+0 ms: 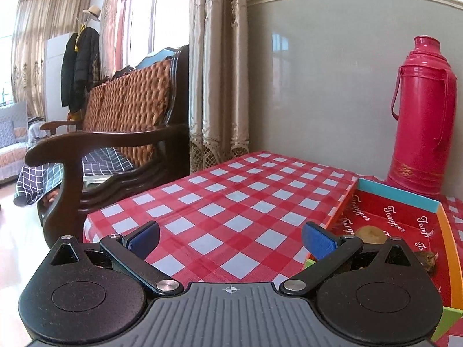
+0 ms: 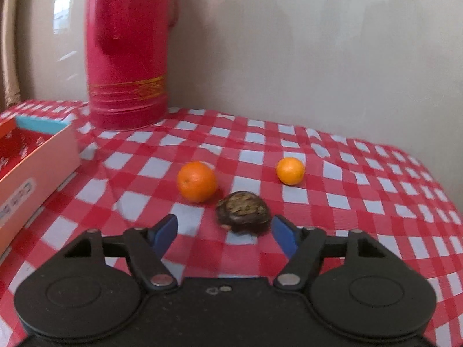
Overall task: Organize fruits
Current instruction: 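Move the right tool to the dark brown fruit and close on it, then carry the dark brown fruit into the box and open the right gripper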
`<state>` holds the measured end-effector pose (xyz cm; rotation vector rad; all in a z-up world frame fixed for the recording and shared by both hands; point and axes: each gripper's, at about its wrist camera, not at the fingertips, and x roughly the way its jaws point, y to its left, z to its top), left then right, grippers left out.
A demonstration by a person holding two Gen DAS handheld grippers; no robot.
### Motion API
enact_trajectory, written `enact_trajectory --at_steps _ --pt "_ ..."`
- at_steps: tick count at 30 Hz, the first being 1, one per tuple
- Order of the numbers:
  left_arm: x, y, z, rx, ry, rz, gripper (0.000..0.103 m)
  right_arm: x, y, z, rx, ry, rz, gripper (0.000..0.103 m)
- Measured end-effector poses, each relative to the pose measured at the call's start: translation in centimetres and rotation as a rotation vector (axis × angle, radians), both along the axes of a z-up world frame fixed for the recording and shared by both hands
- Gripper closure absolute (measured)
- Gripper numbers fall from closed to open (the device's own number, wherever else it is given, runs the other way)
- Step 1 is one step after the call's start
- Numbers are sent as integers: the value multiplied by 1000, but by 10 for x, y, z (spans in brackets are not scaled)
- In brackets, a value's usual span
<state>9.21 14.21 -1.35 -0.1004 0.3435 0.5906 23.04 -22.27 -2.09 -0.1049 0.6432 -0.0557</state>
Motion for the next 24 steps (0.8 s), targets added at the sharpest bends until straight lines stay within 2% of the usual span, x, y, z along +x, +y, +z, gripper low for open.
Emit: enact_trajectory --at_steps 4,7,13,15,24 --pt "2 -4 -1 16 1 -11 0 13 -13 -4 45 24 -4 39" --pt "3 -6 0 25 3 -18 0 20 -15 -9 48 42 0 49" --pt "2 -3 0 16 1 -7 0 25 -15 -11 65 50 3 52" --pt "2 -1 0 8 1 0 0 24 -15 -11 67 45 -1 61" --pt "1 4 0 -8 -5 19 0 18 -7 -6 49 20 13 62"
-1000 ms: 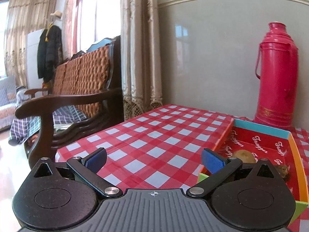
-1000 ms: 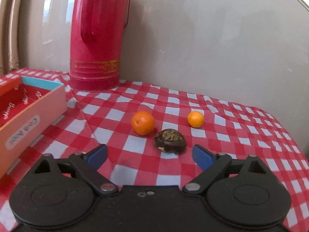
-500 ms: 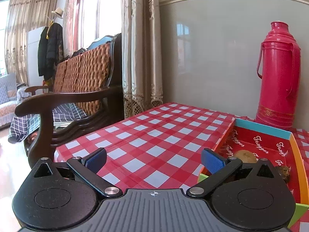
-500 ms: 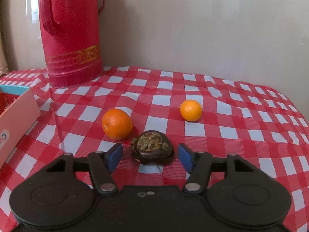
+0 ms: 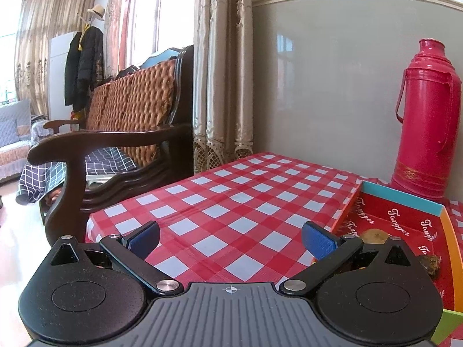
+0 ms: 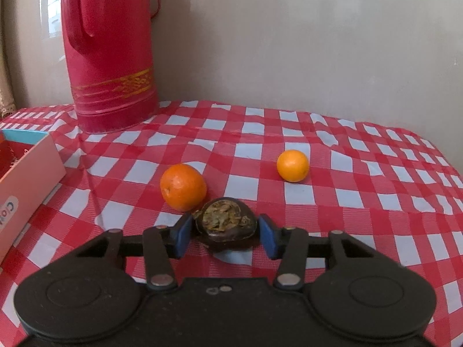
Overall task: Organize fruits
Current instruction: 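Carry the dark brown fruit into the box and open the right gripper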
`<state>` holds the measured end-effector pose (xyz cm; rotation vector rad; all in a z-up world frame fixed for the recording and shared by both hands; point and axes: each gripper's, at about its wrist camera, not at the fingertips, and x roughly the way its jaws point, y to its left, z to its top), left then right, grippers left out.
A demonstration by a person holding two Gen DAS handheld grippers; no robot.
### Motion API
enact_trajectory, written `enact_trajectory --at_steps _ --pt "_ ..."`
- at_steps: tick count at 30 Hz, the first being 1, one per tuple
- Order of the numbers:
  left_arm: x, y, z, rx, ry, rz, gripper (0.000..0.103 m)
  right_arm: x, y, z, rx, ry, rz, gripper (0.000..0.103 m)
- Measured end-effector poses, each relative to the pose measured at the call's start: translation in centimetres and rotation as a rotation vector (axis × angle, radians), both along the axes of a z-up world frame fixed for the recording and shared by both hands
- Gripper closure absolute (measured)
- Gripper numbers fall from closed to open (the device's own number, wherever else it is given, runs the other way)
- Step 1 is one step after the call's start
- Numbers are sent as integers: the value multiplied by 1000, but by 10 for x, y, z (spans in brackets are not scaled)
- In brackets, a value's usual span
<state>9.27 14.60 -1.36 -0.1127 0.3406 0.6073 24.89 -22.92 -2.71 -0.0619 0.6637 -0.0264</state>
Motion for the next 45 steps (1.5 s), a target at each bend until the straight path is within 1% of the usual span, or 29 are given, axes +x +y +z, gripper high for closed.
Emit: enact_trajectory --at_steps 2,8,16,25,31,36,39,43,45 --pt "0 2 0 -5 0 5 0 -5 4 4 -16 -16 8 62" --pt "-2 9 -1 -32 -3 28 0 -20 17 19 -15 -60 55 62" --pt "-8 21 -2 -44 -1 62 0 -42 60 39 3 -134 183 62" --pt "-18 34 -2 -29 3 97 0 -61 123 46 41 -151 383 62" --pt "-22 46 -3 -39 7 123 0 -69 156 40 62 -126 495 62" --pt "-26 52 -4 -38 8 136 0 -74 175 36 39 -119 531 62" --pt "-27 55 -4 -43 8 144 0 -74 178 36 54 -111 539 62" --pt "-28 58 -4 -50 9 148 0 -74 180 35 36 -106 547 61" --pt "-28 58 -4 -50 9 147 0 -76 180 36 34 -116 543 54"
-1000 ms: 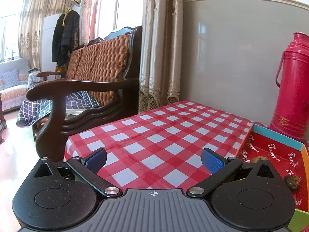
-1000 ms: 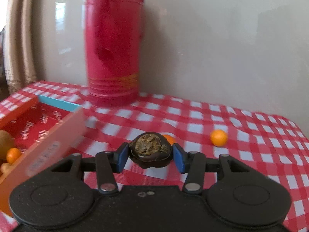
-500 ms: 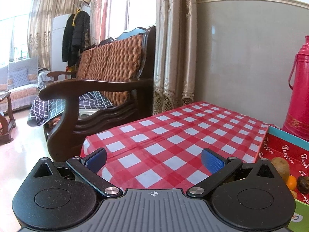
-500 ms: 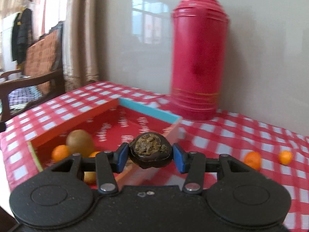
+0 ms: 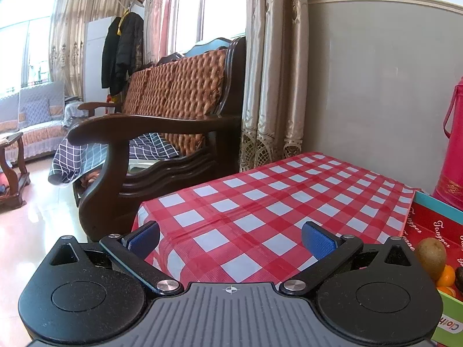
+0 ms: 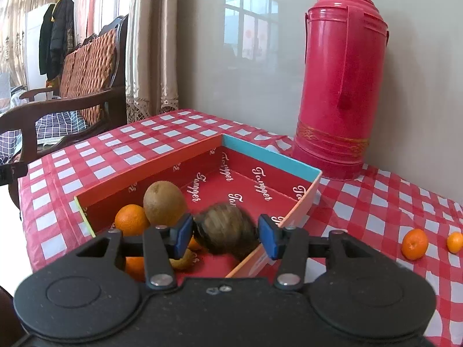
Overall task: Organize fruits
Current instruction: 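Carry the dark brown fruit into the box and open the right gripper, then withdraw the right tool and move the left tool toward a mandarin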
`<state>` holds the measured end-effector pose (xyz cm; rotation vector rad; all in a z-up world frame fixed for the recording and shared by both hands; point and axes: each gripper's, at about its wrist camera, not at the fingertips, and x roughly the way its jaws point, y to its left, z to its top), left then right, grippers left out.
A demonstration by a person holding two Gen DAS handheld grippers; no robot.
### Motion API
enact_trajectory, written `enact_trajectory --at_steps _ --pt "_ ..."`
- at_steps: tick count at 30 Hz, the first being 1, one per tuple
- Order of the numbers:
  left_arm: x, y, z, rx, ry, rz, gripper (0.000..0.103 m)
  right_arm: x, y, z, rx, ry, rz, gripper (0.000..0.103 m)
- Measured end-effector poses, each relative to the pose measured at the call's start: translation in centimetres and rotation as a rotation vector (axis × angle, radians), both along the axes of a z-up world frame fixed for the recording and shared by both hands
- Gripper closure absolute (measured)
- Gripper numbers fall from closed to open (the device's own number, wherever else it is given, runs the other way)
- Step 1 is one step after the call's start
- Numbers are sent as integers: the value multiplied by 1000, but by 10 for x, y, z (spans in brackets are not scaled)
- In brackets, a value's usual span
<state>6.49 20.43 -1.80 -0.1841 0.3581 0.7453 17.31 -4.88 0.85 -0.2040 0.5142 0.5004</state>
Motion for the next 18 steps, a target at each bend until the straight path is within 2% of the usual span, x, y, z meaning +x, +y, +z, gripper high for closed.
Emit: enact_trajectory --at_steps 2,6,9,18 --pt "0 0 0 2 0 -1 0 -2 -1 2 3 -18 -4 42" --pt "0 -2 0 5 2 -4 0 -4 -5 6 9 -38 -18 40" --pt "1 -3 0 7 3 -6 0 -5 -10 7 11 -50 -41 31" --pt "4 -12 0 18 13 -20 0 -7 -29 14 12 -81 -126 23"
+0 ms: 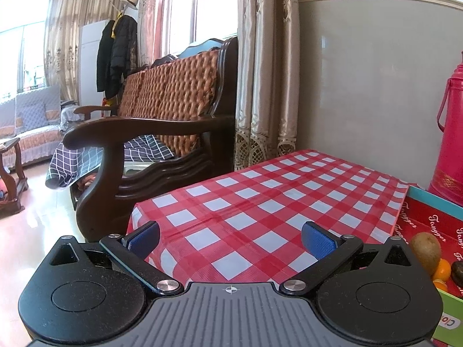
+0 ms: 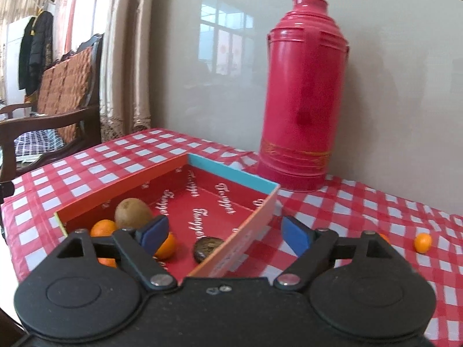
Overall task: Organize fruits
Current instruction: 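Withdraw the right tool and move the left tool toward a mandarin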
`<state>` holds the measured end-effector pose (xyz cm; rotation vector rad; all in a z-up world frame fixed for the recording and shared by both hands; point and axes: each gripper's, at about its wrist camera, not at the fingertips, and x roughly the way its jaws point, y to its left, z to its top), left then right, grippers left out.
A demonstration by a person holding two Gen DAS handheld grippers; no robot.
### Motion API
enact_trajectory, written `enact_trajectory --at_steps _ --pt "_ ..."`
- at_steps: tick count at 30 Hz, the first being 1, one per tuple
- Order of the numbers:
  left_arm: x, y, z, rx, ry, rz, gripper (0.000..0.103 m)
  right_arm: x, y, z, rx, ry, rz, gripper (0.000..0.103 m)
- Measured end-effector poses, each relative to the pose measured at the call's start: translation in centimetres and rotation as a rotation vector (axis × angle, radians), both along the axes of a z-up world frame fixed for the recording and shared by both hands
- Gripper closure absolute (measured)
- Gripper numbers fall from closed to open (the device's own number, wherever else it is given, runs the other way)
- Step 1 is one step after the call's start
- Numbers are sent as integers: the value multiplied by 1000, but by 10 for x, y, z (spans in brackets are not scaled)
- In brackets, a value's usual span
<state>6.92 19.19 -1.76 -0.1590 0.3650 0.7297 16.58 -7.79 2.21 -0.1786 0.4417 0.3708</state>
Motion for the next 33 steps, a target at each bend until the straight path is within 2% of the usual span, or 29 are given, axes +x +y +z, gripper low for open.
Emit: enact_trajectory --at_steps 5,9,16,20,25,30,33 --pt "4 -14 2 26 8 -27 0 -6 -23 1 -1 -37 -86 14" --pt "9 -28 3 57 15 -59 0 -10 -49 -3 -3 -50 -180 13" --pt "14 -64 7 135 7 -134 0 -19 -106 0 18 -109 -397 6" --pt "18 -94 13 207 6 -231 0 -25 -138 -4 14 -129 -559 6" --pt "25 -148 33 236 -20 -408 0 -37 -177 -5 56 -154 -718 6" --pt "38 -215 54 264 -39 -613 0 -49 -204 -9 82 -163 -813 6" --pt "54 -252 60 260 -20 -719 0 -55 -216 -13 82 -166 -872 6"
